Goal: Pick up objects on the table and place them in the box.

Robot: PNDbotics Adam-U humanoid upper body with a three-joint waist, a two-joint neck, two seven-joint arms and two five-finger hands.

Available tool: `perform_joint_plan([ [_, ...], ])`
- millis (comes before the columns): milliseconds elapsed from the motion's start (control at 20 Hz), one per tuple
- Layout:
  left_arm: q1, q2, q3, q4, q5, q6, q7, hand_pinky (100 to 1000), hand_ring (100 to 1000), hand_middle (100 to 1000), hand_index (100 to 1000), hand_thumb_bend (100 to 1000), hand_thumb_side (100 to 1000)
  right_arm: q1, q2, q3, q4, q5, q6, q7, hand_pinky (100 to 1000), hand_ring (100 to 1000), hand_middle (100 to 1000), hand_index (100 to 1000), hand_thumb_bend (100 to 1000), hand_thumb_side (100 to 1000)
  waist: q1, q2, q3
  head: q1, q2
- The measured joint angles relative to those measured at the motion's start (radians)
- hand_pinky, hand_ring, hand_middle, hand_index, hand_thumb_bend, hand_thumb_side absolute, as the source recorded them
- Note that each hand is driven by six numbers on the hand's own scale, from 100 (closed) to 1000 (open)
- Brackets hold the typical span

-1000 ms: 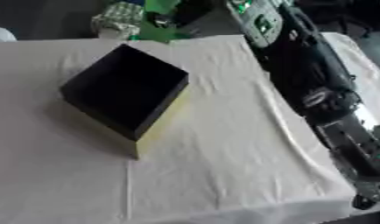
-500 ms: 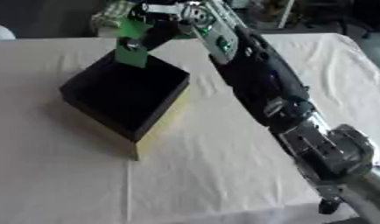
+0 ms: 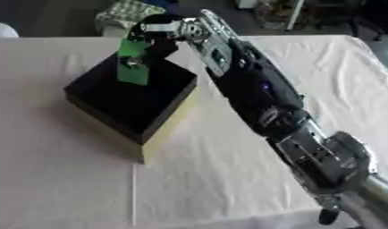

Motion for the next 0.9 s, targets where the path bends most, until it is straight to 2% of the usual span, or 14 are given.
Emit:
perform_joint_plan([
  [900,0.003,-0.001,0.000,0.000,0.000,0.000,-0.004,665,720,625,746,114,870,0.062,0.036,0.031,-0.006,0.056,-0.024,0.019,700,666,540,770,100,722,0.000,0.004,-0.002,0.001,0.000],
])
